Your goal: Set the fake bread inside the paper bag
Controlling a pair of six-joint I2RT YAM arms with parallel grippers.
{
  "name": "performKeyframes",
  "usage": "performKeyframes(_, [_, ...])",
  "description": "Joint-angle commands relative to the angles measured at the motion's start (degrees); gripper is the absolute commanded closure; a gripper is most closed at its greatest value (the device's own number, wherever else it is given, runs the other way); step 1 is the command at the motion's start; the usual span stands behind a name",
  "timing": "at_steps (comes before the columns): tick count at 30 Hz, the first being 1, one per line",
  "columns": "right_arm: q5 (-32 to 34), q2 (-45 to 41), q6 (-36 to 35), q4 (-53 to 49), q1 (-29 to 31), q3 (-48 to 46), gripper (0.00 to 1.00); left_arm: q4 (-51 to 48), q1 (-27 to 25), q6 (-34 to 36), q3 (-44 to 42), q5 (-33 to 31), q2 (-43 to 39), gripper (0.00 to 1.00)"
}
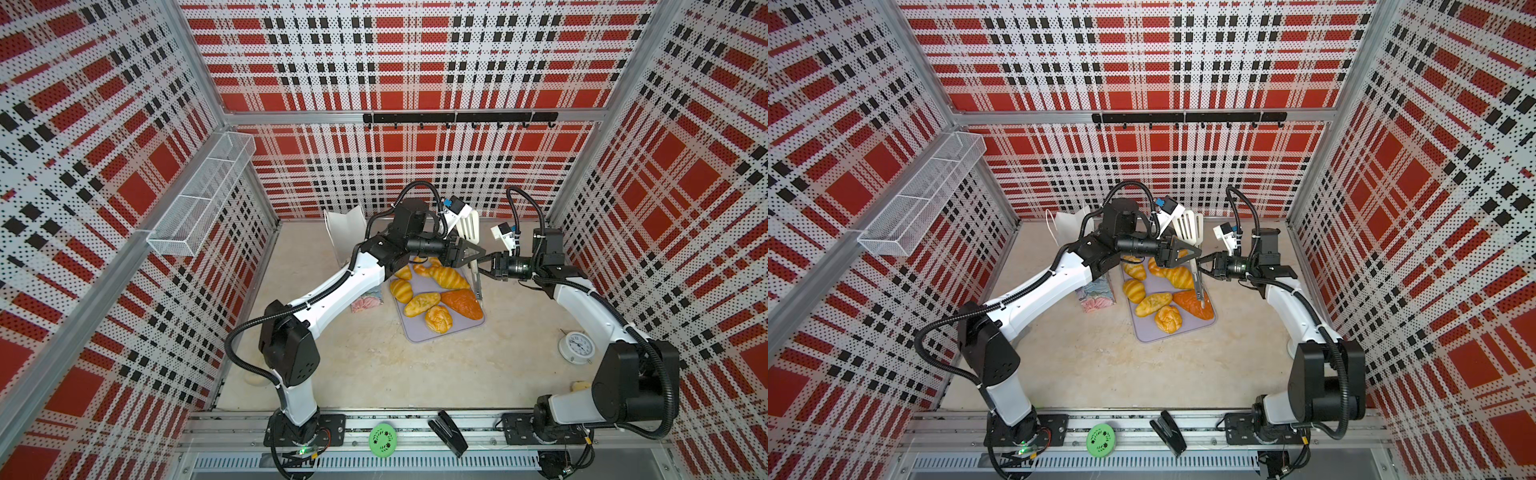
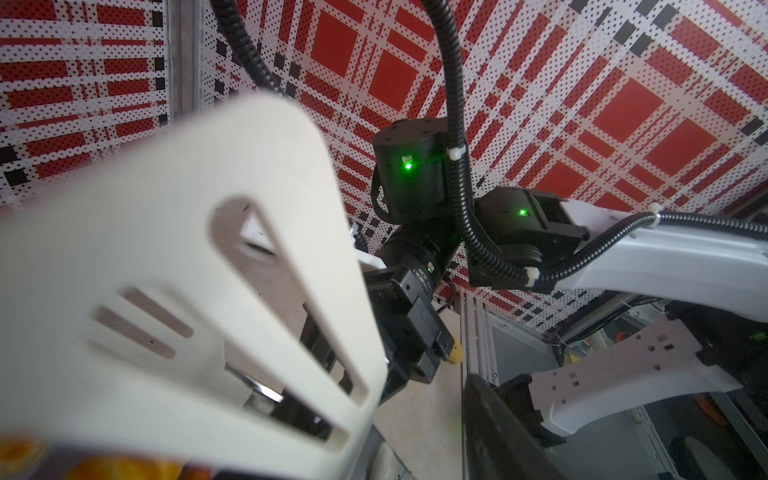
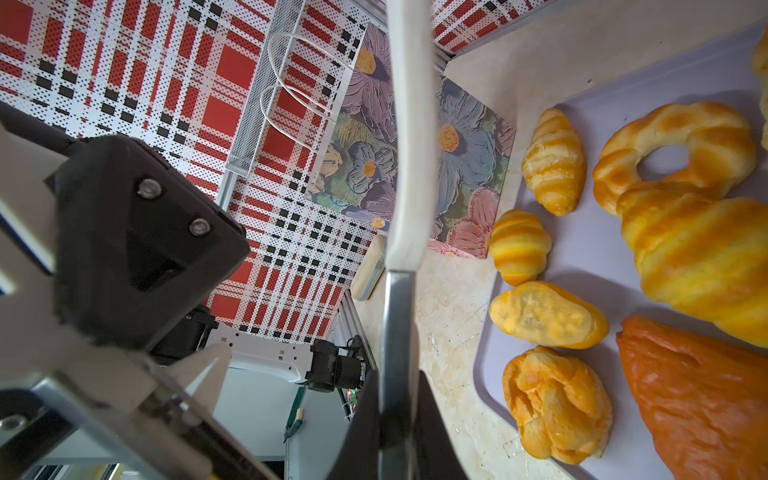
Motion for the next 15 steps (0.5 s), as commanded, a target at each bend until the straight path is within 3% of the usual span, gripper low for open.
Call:
performKeyframes(1, [-1.65, 0.34, -0.04, 2.94, 0.31, 2.09, 0.88, 2.5, 0.09, -0.76, 1.85, 2.06, 0.71, 0.46])
performKeyframes(7, [-2.19, 0.62, 2.8, 5.68, 0.36, 1.8, 0.88, 2.66, 0.31, -0.88, 1.64, 2.55, 0.73, 0.62])
performKeyframes(15, [-1.01, 0.48, 0.84, 2.79, 0.36, 2.16, 0.85, 4.09, 0.55, -1.5, 1.18, 3.27, 0.85, 0.81])
